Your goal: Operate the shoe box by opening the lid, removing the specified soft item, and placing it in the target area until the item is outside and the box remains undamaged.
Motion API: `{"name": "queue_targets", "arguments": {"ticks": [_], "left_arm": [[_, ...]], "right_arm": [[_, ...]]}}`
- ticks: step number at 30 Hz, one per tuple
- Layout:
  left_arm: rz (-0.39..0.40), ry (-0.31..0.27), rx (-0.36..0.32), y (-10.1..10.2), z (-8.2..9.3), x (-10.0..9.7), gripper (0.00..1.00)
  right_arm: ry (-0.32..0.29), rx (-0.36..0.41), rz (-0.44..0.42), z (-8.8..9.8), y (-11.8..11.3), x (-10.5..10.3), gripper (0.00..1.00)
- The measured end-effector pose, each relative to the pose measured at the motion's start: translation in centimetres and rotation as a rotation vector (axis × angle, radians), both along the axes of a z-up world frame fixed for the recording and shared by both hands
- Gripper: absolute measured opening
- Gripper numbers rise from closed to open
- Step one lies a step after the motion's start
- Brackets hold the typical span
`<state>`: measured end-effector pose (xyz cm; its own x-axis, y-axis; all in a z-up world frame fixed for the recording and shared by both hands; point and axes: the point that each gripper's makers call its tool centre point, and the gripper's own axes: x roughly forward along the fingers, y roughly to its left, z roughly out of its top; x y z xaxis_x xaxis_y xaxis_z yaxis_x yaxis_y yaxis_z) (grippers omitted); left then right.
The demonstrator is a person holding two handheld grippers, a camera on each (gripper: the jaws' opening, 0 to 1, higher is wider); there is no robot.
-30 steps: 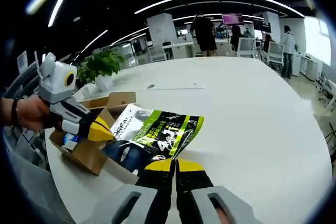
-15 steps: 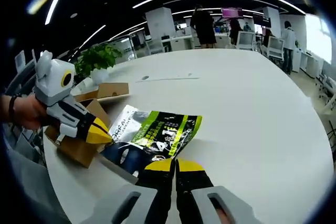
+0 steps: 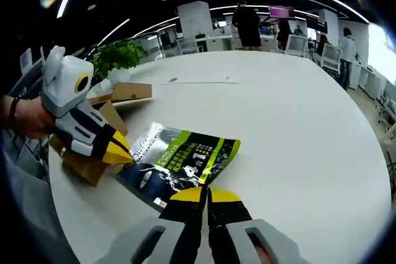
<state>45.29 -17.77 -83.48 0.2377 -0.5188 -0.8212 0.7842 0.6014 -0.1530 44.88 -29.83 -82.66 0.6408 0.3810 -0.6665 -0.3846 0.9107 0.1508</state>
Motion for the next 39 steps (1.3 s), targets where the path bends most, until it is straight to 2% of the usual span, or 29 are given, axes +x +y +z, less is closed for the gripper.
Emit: {"name": "queue_targets", "arguments": {"ticks": [9,19,24,28,30,33,39], "left_arm": [[-0.038,0.004,0.064,0.3,-0.8,0.0,0.02],[-0.067,0.034,0.118,0.7,-1.6,-0.2,0.06],[-0.081,0.011,0.141,0.9,-1.6,-0.3,0.12],[-0.079,-0.012,0.141,1.2,-0.9,-0.3,0.16],[-0.084,-0.047,0.154,1.6,-0.4,0.0,0.17],[-0.085,-0.058,0.146,1.6,0.1,0.0,0.19],[-0.132,-0.102,0.158,1.9,0.9,-0.5,0.25]], "right_arm": [[0.030,-0.032,0.030,-1.4,0.3,-0.1,0.00],[0.036,-0.031,-0.001,-2.0,0.1,0.0,0.00],[0.038,-0.037,-0.008,-2.0,0.0,-0.1,0.00],[0.038,-0.039,-0.013,-2.1,0.1,-0.2,0.00],[0.037,-0.050,-0.013,-2.1,0.2,-0.5,0.00],[0.041,-0.051,-0.022,-2.2,0.0,-0.4,0.00],[0.052,-0.060,-0.033,-2.3,-0.1,-0.4,0.03]]}}
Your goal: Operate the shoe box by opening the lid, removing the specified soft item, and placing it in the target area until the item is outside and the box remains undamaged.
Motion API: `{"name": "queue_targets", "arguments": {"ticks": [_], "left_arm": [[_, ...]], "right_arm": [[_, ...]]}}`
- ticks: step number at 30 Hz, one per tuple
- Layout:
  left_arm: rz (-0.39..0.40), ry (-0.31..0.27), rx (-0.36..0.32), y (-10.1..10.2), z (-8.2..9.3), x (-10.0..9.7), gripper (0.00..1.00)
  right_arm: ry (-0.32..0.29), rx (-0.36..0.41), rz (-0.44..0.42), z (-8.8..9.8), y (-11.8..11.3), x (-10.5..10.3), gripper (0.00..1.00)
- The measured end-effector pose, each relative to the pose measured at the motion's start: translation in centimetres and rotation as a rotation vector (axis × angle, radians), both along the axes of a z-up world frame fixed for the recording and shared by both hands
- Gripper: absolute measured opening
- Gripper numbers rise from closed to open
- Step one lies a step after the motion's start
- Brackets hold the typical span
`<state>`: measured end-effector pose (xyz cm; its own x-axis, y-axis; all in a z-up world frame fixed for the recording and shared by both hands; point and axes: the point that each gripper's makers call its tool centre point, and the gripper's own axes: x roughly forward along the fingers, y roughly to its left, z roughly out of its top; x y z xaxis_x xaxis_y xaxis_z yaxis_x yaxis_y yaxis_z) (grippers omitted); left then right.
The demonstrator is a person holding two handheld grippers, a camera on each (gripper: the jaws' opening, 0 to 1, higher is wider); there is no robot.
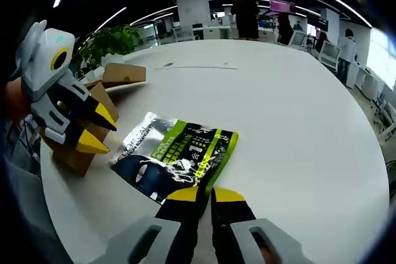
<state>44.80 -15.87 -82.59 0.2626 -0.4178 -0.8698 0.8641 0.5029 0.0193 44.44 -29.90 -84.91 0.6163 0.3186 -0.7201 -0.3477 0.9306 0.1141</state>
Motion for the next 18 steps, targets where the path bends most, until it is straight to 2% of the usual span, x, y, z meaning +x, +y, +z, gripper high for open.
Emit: {"name": "queue_targets", "arguments": {"ticks": [8,10,18], "left_arm": [[0.010,-0.023,-0.045,0.2,2.0,-0.8,0.25],[0.019,-0.034,-0.097,-0.1,3.0,-1.0,0.26],[0.027,-0.066,-0.125,0.9,4.6,-1.7,0.27]], "right_arm": [[-0.005,-0.018,-0.021,0.6,-0.8,-0.4,0.05],[-0.012,-0.024,-0.035,1.0,-1.1,-0.6,0.06],[-0.028,-0.037,-0.050,2.8,-1.2,-1.8,0.08]]}}
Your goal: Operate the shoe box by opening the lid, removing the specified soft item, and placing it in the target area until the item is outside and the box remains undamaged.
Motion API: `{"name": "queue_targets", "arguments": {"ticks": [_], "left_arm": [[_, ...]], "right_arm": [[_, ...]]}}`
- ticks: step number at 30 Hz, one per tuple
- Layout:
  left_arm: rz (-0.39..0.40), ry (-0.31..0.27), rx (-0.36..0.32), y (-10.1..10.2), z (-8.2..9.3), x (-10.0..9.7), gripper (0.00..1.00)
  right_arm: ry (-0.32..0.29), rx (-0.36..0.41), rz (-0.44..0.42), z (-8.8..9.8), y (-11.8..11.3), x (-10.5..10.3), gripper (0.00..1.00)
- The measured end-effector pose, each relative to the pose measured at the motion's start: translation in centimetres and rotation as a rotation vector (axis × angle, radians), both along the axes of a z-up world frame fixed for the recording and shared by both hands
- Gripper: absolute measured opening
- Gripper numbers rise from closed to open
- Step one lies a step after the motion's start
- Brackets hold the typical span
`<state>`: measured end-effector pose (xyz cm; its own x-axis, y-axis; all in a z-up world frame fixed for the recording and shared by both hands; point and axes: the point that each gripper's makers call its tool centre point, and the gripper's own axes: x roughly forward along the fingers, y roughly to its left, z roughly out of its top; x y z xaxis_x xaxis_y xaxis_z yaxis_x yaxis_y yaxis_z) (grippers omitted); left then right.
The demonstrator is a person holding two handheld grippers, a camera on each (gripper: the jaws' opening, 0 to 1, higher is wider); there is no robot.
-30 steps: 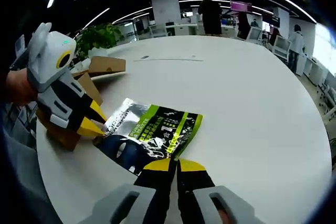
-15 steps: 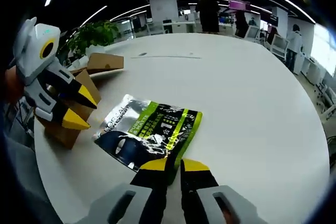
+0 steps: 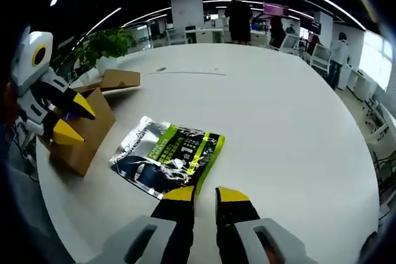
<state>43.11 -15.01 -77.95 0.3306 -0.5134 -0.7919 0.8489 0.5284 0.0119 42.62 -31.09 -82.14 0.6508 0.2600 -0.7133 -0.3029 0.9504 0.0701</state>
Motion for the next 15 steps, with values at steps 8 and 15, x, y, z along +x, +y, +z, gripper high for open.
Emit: {"name": "queue_targets", "arguments": {"ticks": [8,15], "left_arm": [[0.032,-0.004,-0.028,1.7,0.9,-0.3,0.28],[0.048,-0.017,-0.101,2.7,2.7,-0.9,0.30]], "right_arm": [[-0.006,-0.012,-0.018,0.6,-0.2,-0.5,0.08],[-0.022,-0.026,-0.012,1.8,0.6,-1.0,0.08]]}}
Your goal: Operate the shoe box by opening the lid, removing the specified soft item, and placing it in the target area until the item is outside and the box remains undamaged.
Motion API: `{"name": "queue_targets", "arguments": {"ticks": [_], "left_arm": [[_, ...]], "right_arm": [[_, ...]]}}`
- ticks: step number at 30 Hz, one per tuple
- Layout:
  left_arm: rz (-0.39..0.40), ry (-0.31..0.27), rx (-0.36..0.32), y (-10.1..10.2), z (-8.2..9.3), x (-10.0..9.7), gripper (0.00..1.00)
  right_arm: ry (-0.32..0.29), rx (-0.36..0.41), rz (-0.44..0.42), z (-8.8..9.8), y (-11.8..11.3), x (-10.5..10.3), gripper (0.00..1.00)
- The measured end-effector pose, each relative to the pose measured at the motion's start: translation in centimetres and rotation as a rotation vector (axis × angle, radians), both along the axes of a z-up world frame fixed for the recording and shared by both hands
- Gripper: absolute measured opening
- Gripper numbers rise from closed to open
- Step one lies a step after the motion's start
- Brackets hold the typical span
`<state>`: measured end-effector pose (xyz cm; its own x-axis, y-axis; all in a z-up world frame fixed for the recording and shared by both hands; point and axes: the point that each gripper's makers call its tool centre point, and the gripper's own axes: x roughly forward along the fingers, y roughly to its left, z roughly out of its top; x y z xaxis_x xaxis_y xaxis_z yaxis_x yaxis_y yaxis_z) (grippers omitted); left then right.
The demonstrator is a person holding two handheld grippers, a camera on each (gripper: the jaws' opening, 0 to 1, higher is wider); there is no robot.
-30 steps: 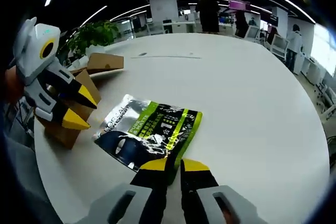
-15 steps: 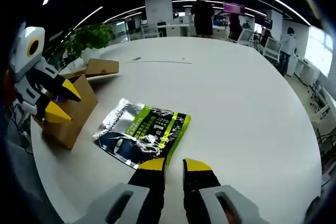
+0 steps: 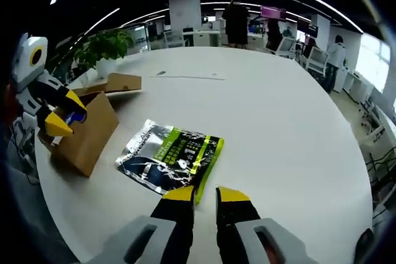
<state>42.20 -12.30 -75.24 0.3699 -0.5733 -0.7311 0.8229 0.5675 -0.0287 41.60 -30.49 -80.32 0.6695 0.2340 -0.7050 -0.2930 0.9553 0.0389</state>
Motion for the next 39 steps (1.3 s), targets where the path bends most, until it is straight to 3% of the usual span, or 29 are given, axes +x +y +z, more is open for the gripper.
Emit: {"name": "queue_targets", "arguments": {"ticks": [14,30,39], "left_arm": [[0.131,-0.045,-0.082,6.1,2.1,-0.8,0.32],[0.336,-0.029,-0.136,15.2,1.5,-2.5,0.33],[0.412,-0.028,-0.166,18.5,1.4,-3.1,0.34]], "right_arm": [[-0.035,0.013,0.018,2.0,2.8,-1.2,0.09],[-0.079,0.033,0.110,4.3,9.6,-0.8,0.11],[-0.088,0.041,0.171,4.6,13.1,-0.5,0.12]]}}
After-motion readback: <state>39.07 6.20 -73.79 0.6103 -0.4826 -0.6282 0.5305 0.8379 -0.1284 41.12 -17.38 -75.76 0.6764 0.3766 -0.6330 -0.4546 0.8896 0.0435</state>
